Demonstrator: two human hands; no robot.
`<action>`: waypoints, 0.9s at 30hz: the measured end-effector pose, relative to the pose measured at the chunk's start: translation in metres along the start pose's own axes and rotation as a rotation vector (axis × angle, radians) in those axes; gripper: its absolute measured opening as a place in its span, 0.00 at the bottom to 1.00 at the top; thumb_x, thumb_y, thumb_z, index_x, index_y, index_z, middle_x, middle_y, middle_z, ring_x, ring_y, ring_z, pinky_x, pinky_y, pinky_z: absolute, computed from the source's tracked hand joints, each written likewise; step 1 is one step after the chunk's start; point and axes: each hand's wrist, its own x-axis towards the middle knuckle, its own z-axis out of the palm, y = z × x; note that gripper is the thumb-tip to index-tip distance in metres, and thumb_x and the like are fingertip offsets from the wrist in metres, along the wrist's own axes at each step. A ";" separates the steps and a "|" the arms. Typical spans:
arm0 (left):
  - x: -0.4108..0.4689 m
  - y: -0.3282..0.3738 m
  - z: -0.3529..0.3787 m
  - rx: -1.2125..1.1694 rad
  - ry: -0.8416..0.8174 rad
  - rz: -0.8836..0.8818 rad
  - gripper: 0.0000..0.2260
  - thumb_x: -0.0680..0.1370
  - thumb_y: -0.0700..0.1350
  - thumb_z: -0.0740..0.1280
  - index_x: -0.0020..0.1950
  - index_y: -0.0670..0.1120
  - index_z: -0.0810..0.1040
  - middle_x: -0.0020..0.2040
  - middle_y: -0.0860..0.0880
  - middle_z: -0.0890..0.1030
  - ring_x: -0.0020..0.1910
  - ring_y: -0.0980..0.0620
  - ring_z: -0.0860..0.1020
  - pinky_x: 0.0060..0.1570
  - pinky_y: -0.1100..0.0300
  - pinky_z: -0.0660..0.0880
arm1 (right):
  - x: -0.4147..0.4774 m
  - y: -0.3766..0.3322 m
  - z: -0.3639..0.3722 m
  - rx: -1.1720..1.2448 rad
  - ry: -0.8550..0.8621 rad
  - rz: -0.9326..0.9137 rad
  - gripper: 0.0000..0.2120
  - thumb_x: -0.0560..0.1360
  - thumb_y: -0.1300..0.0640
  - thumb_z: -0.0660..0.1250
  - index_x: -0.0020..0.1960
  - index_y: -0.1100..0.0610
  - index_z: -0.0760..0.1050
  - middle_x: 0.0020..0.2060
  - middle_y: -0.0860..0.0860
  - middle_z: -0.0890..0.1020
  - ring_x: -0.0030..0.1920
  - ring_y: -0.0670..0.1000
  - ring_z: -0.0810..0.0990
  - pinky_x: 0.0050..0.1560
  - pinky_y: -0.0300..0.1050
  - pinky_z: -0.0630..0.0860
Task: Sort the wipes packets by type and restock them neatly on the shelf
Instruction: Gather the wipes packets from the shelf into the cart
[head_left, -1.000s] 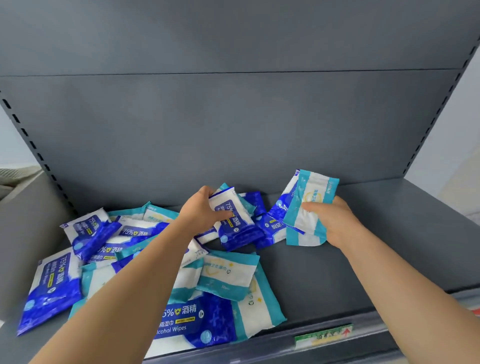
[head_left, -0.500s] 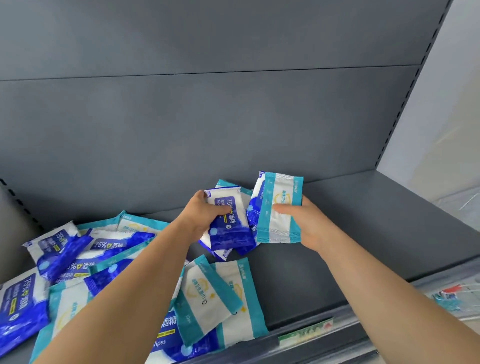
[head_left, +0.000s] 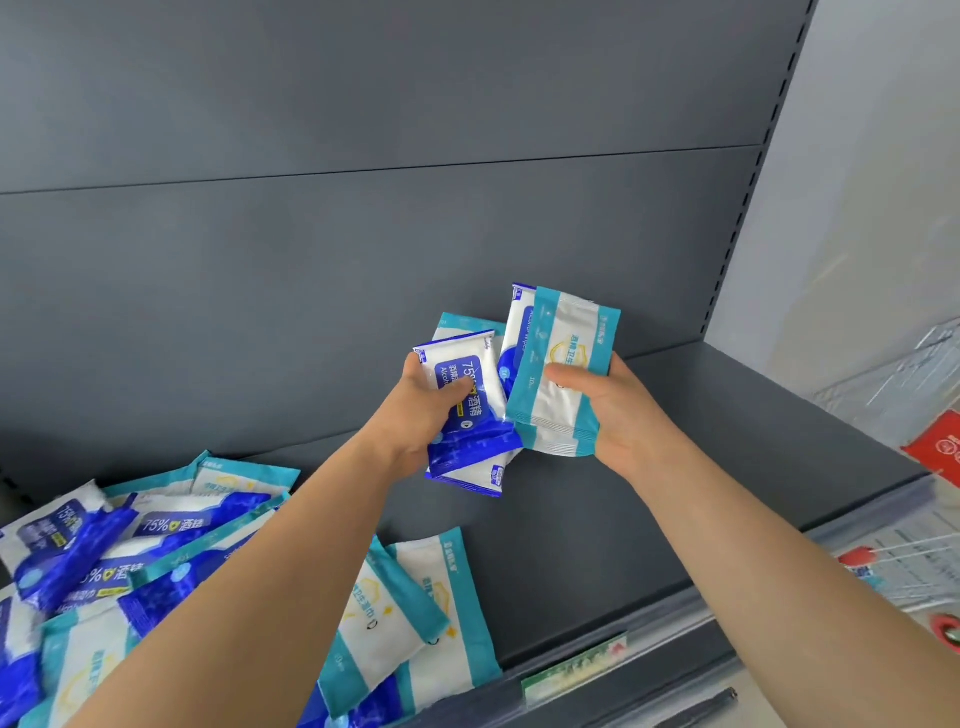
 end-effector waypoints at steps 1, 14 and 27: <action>-0.002 0.002 0.004 -0.018 -0.028 0.004 0.13 0.78 0.44 0.69 0.56 0.48 0.67 0.54 0.45 0.82 0.47 0.46 0.84 0.41 0.49 0.82 | -0.003 -0.004 -0.004 -0.001 0.006 -0.008 0.17 0.73 0.64 0.69 0.60 0.54 0.74 0.53 0.53 0.83 0.52 0.55 0.83 0.47 0.51 0.81; -0.015 0.015 0.148 0.152 -0.093 0.164 0.12 0.77 0.47 0.70 0.56 0.50 0.69 0.52 0.50 0.83 0.47 0.49 0.84 0.45 0.48 0.82 | -0.038 -0.062 -0.137 -0.133 0.089 0.017 0.14 0.75 0.58 0.69 0.60 0.50 0.75 0.52 0.50 0.84 0.53 0.54 0.83 0.56 0.58 0.78; -0.001 -0.026 0.440 0.111 -0.144 0.089 0.14 0.78 0.46 0.68 0.61 0.51 0.69 0.53 0.50 0.81 0.46 0.50 0.83 0.37 0.56 0.81 | -0.050 -0.139 -0.409 -0.154 0.311 0.049 0.17 0.73 0.60 0.71 0.61 0.52 0.74 0.51 0.53 0.84 0.50 0.55 0.84 0.46 0.53 0.81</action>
